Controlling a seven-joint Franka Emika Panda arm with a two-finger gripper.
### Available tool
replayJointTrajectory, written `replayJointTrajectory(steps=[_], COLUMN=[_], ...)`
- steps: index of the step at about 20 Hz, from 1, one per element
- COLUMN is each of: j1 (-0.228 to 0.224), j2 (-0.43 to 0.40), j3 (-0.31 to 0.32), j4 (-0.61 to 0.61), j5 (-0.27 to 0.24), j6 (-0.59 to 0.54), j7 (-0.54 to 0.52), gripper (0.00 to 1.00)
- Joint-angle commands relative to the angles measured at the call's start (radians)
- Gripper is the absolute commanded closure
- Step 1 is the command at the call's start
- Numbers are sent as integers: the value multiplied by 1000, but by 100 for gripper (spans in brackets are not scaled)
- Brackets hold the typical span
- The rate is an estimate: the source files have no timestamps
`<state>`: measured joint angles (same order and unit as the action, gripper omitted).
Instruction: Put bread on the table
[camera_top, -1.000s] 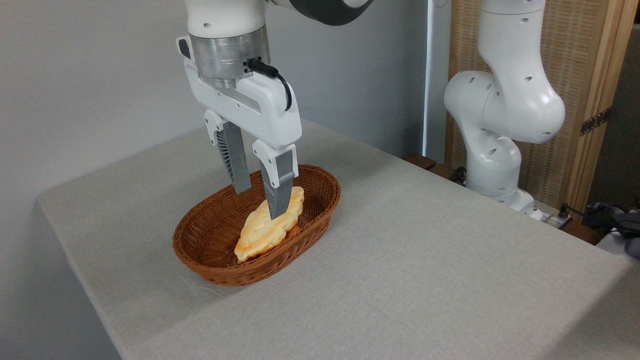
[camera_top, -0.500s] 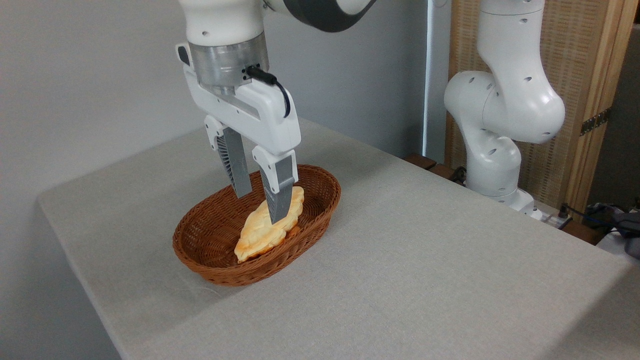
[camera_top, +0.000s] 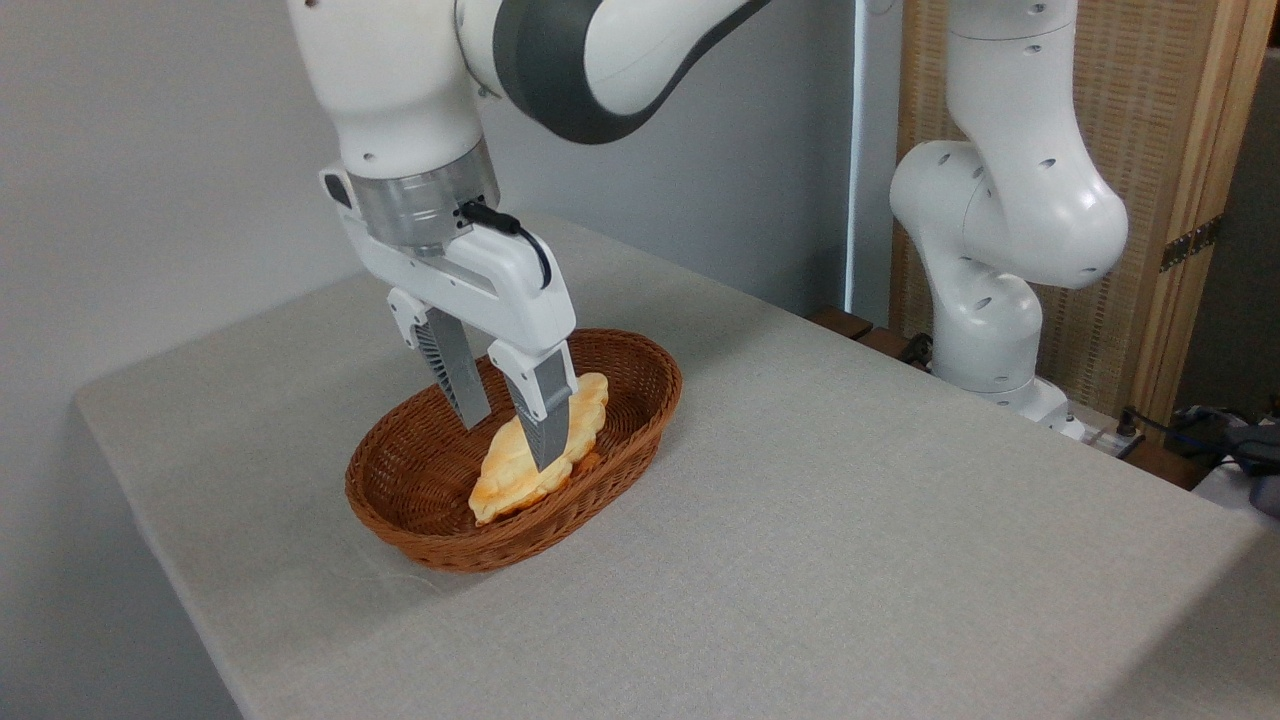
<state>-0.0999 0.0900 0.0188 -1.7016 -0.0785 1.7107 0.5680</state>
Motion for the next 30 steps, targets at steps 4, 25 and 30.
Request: replayJointTrajectory(steps=[4,25,30], j1=[-20,-23,-23], j2=[36,88,86], j3=[-3,-49,-49], j4=[7,2,3], j5=[-3,9,9], j6=[-23,-34,-34], j7=[-154,-204,-195], gripper=[0,1,55])
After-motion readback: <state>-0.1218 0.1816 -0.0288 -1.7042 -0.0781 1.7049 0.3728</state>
